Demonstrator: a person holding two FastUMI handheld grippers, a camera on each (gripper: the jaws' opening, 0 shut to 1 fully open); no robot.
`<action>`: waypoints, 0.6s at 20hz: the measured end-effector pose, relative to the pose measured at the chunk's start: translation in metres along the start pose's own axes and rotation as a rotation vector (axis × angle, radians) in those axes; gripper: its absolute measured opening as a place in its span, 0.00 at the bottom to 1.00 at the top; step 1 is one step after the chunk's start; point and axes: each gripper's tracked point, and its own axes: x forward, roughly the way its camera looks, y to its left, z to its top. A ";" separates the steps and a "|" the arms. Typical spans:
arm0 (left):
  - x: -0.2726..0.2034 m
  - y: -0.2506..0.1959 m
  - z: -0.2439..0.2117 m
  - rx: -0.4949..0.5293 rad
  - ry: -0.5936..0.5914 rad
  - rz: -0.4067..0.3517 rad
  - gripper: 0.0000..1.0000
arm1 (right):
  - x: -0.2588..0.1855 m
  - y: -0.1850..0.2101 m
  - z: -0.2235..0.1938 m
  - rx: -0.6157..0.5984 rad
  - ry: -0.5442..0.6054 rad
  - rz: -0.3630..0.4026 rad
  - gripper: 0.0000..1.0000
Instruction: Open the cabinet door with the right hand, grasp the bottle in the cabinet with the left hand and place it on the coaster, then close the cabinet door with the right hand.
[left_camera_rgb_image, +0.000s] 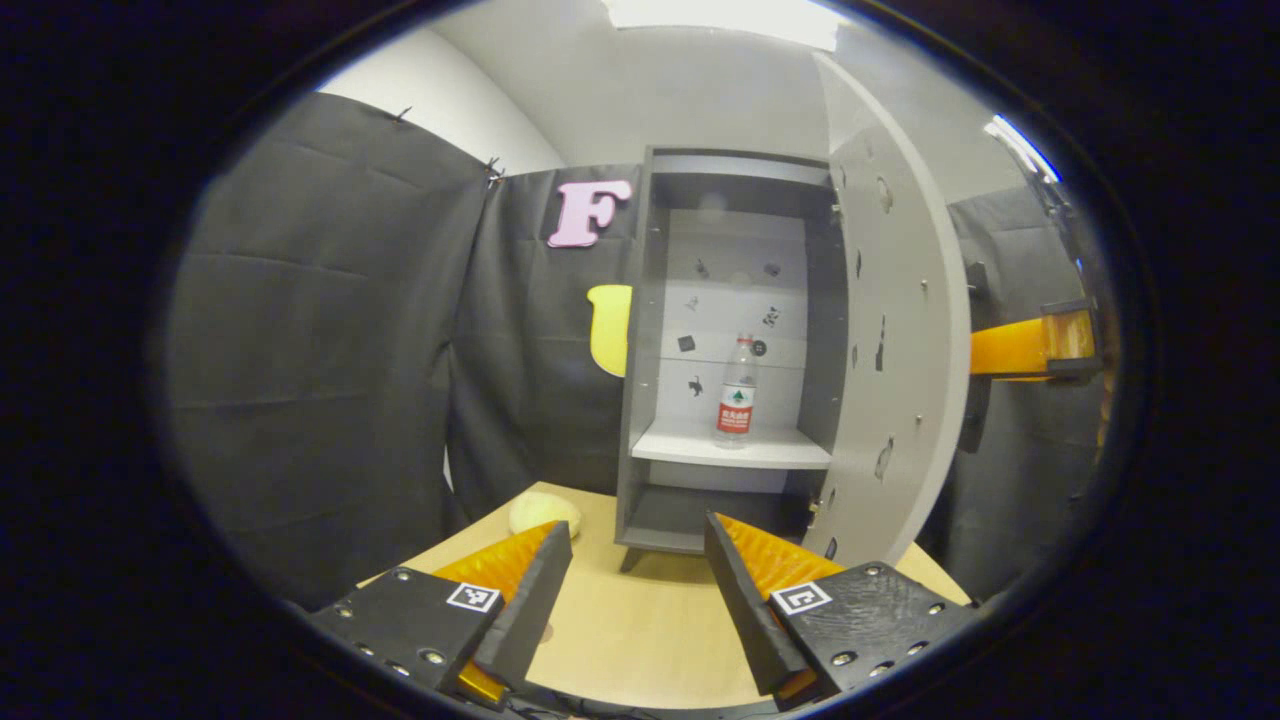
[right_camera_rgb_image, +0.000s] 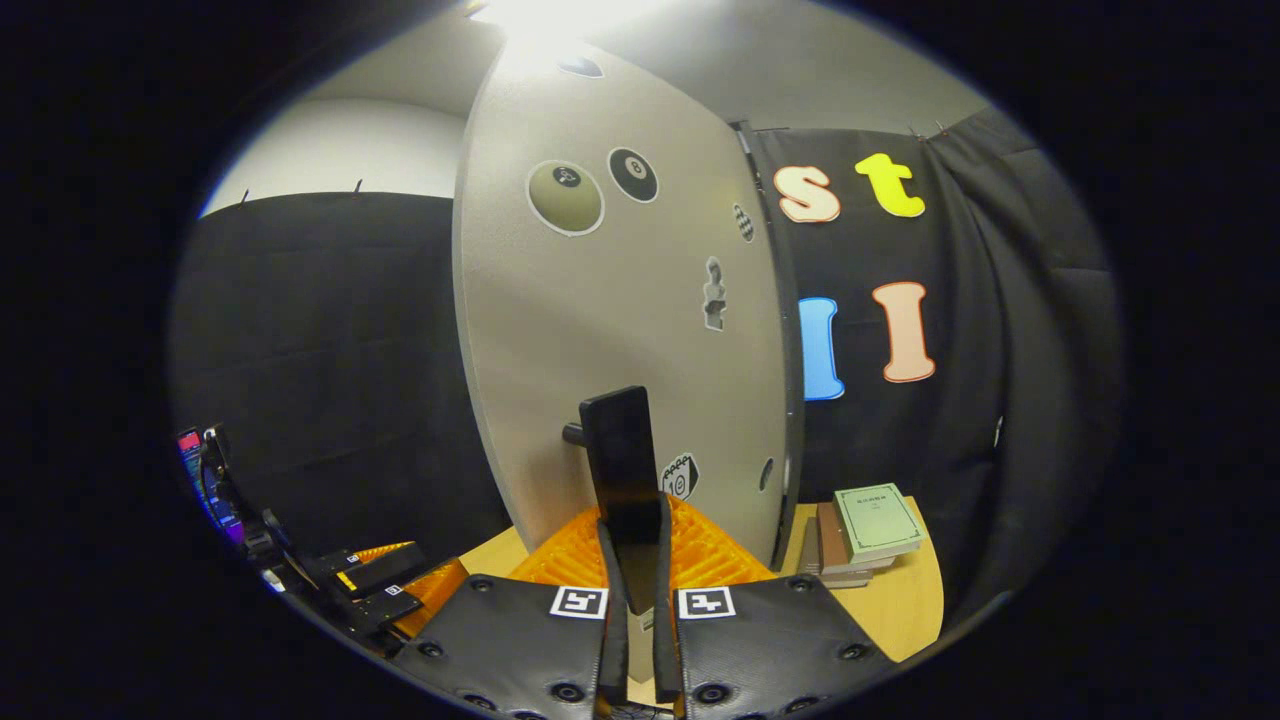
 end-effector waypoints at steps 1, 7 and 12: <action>0.007 -0.007 -0.002 -0.001 0.006 -0.019 0.80 | 0.001 -0.002 0.001 -0.006 -0.005 -0.027 0.12; 0.053 -0.053 -0.017 0.003 0.055 -0.178 0.80 | -0.005 -0.019 0.005 0.047 -0.024 -0.240 0.08; 0.086 -0.075 -0.010 0.022 0.064 -0.324 0.81 | -0.008 -0.009 0.009 0.100 -0.034 -0.271 0.08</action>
